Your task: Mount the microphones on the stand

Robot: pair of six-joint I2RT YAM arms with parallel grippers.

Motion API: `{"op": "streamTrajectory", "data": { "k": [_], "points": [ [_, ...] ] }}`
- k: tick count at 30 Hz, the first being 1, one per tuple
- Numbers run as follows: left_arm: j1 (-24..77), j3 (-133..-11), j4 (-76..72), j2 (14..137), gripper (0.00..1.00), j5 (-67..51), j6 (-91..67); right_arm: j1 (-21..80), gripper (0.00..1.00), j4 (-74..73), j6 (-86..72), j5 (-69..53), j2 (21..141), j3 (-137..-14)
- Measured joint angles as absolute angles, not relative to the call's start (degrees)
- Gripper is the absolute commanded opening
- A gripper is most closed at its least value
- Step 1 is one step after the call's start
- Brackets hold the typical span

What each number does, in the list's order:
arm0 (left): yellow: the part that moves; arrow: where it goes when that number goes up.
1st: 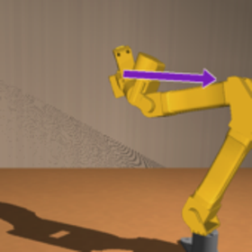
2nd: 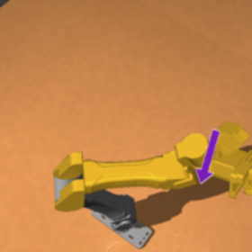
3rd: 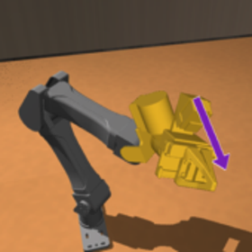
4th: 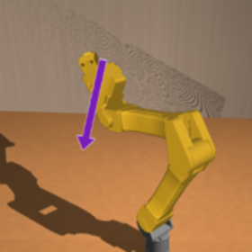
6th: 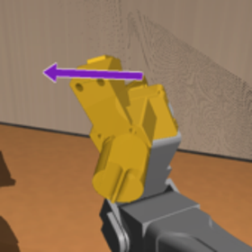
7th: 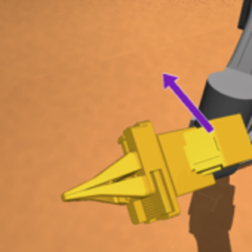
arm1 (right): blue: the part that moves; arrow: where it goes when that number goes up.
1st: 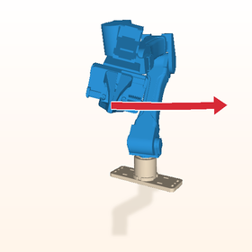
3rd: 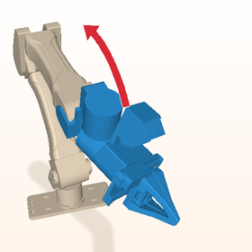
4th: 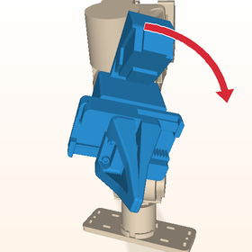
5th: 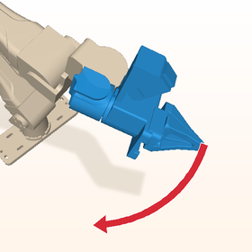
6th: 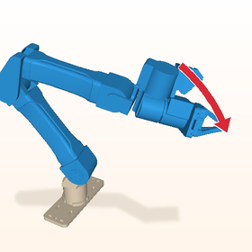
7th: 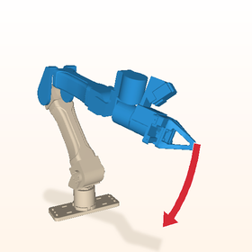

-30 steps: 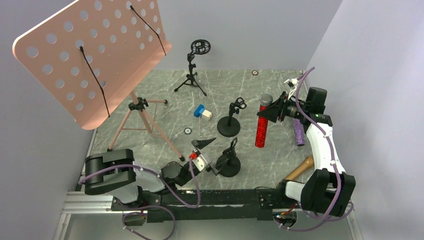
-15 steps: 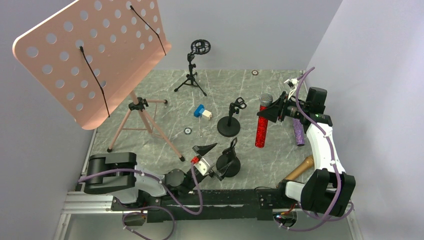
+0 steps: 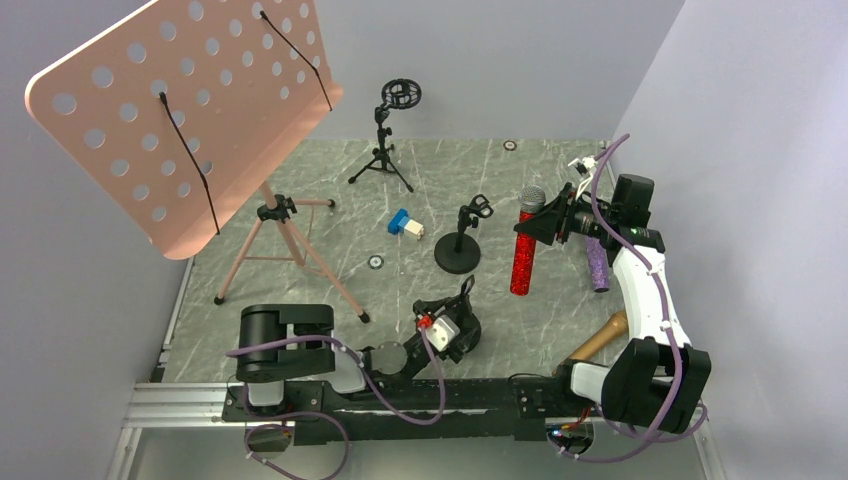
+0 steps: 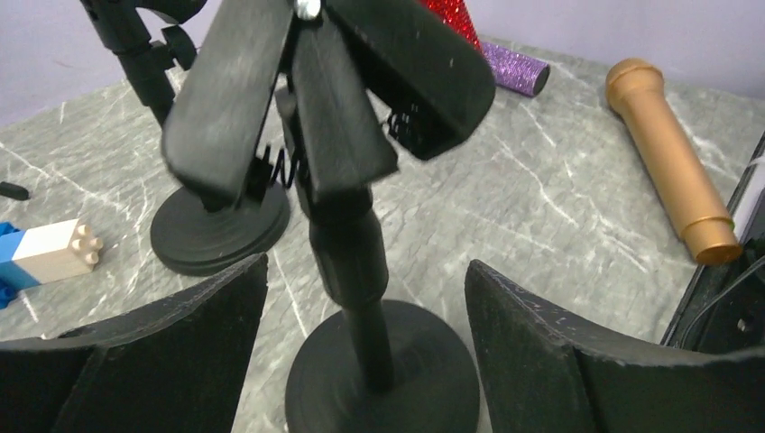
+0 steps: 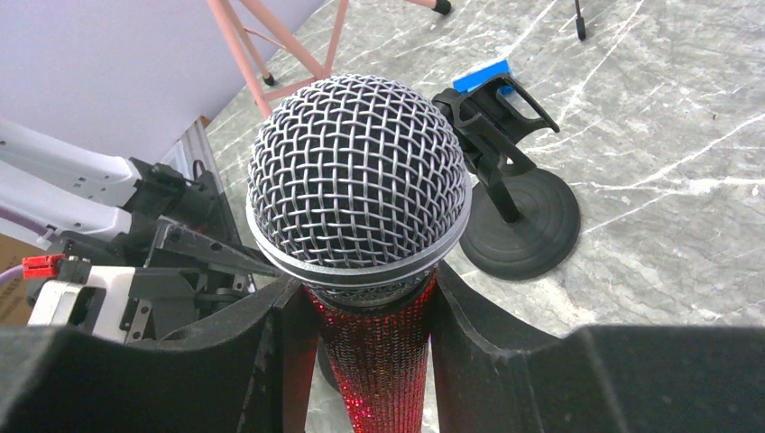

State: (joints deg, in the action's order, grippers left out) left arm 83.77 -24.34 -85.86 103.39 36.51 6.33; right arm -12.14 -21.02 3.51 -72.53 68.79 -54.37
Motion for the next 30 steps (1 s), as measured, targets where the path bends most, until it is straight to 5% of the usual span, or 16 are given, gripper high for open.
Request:
{"op": "streamTrajectory", "data": {
  "k": [3, 7, 12, 20, 30],
  "points": [
    [82.9, -26.1, -86.0, 104.2, 0.71, 35.8, 6.2, -12.1, 0.1, -21.0, 3.5, -72.5, 68.8, -54.4],
    [81.0, -26.9, -86.1, 105.4, 0.4, 34.3, 5.3, -12.1, 0.1, -21.0, 3.5, -72.5, 68.8, -54.4],
    [79.8, -26.9, -86.2, 105.8, 0.23, 31.6, 3.9, -12.1, 0.1, -21.1, 3.7, -72.5, 68.8, -54.4],
    [73.2, -23.0, -87.6, 103.8, 0.06, 17.5, 2.2, -12.1, 0.1, -21.4, 3.7, -72.5, 68.8, -54.4],
    [48.9, -22.5, -85.2, 101.2, 0.07, -27.2, -6.4, -12.1, 0.1, -21.5, 3.9, -72.5, 68.8, -54.4]
  ]
}}
